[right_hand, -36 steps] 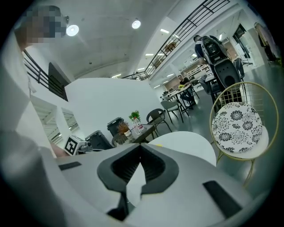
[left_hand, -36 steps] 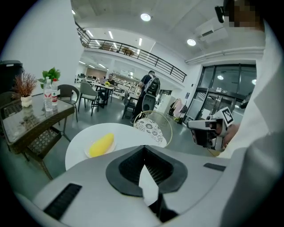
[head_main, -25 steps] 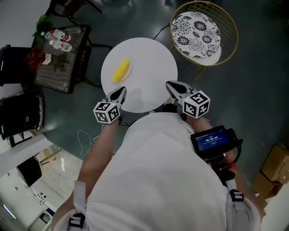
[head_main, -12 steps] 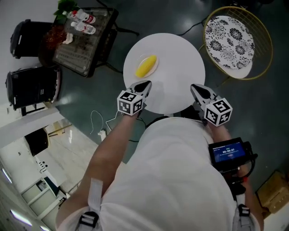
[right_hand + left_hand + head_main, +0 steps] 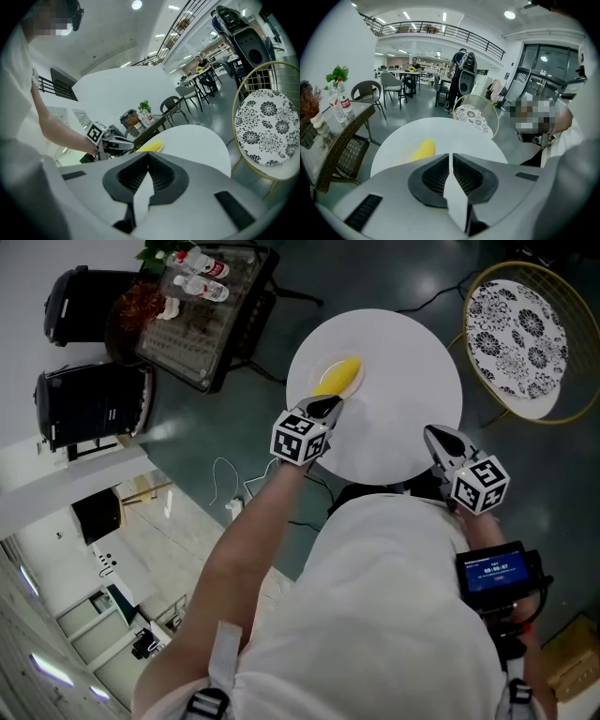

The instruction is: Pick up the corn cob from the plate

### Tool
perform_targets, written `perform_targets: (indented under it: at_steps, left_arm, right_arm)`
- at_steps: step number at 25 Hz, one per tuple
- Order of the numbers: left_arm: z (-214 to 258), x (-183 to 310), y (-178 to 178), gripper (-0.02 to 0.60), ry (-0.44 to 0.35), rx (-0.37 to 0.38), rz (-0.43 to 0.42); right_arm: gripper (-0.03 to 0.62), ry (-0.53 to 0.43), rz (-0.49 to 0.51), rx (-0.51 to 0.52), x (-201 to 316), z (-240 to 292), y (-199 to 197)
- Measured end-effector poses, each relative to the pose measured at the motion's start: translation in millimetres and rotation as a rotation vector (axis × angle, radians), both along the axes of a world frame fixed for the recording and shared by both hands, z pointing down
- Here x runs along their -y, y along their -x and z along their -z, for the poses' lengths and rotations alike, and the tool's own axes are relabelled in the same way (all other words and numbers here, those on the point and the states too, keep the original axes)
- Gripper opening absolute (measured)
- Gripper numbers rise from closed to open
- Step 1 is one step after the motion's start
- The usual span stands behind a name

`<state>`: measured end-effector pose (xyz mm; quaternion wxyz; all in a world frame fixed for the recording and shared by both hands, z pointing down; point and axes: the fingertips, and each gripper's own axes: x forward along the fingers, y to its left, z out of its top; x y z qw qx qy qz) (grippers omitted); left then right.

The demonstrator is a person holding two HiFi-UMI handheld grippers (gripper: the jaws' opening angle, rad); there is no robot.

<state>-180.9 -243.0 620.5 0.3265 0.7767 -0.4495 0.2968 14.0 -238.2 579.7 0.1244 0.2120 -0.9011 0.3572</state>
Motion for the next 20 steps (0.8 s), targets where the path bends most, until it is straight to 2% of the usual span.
perform_targets:
  at_steps: [7, 11, 14, 20]
  left_arm:
    - [-26.0, 15.3, 29.5, 0.011, 0.082, 0.086, 0.017]
    - [-32.8, 23.9, 35.7, 0.011, 0.107, 0.132, -0.012]
    - [-40.2, 28.3, 36.0, 0.098, 0.148, 0.166, -0.066]
    - [-63.3, 38.0, 37.0, 0.179, 0.210, 0.247, -0.149]
  right_arm:
    - [0.008, 0.021, -0.021, 0.007, 10.3, -3.3, -1.5]
    - [0.008, 0.042, -0.042, 0.041, 11.3, 0.1, -2.1]
    - [0.008, 0.048, -0.046, 0.044, 11.7, 1.6, -1.5]
    - [0.008, 0.065, -0.072, 0.036, 8.4, -3.3, -12.6]
